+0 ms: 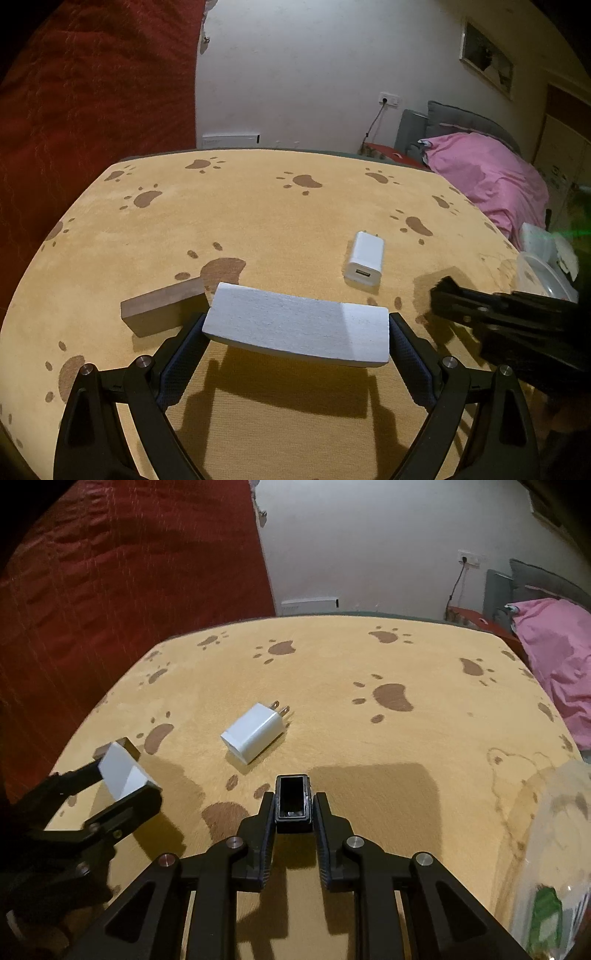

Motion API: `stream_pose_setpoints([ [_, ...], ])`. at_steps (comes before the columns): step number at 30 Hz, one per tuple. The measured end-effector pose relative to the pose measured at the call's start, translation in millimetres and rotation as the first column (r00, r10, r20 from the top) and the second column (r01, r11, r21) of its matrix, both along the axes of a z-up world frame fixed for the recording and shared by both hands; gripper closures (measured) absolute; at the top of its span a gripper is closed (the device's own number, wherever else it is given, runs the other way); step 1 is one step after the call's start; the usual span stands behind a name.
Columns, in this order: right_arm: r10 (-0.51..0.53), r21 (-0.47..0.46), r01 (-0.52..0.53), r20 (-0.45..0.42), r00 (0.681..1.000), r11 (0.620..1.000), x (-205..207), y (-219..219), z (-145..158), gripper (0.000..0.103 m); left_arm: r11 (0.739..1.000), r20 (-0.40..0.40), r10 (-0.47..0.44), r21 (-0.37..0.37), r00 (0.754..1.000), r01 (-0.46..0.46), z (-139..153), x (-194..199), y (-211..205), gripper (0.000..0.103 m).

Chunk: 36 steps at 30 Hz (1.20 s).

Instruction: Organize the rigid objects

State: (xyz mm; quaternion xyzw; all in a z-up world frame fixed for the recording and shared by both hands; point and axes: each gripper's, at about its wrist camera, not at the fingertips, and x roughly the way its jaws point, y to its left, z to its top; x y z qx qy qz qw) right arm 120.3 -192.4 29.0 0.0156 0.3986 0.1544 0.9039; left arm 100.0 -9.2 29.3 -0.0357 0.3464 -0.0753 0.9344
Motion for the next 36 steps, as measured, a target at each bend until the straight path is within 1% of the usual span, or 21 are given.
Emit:
stream_pose_setpoints([
  [8,-0.071,0.041,0.069,0.053,0.996,0.997,-31,-32,23,0.082,1.000,0.009,-0.018,0.009,1.000,0.018,2,-3,-9,0.009],
  [12,-0.122,0.043,0.119,0.082,0.989,0.992,-42,-54,33,0.082,0.999,0.012,-0.028,0.019,1.000,0.028,3,-5,-13,0.009],
  [17,-0.189,0.047,0.185,0.097,0.977,0.982,-54,-82,38,0.082,0.998,0.013,-0.048,0.032,0.999,0.047,5,-9,-23,0.009],
  [22,-0.254,0.057,0.249,0.107,0.961,0.967,-70,-112,41,0.082,0.997,0.013,-0.066,0.043,0.998,0.066,7,-15,-32,0.009],
  [26,-0.322,0.057,0.317,0.125,0.939,0.947,-85,-139,44,0.082,0.996,0.013,-0.081,0.046,0.997,0.081,10,-20,-40,0.009],
  [31,-0.391,0.061,0.386,0.119,0.913,0.920,-97,-168,41,0.082,0.994,0.015,-0.100,0.042,0.995,0.100,15,-26,-52,0.009],
  [36,-0.426,0.070,0.420,0.112,0.898,0.905,-104,-185,36,0.082,0.993,0.018,-0.117,0.036,0.993,0.116,20,-32,-62,0.009],
])
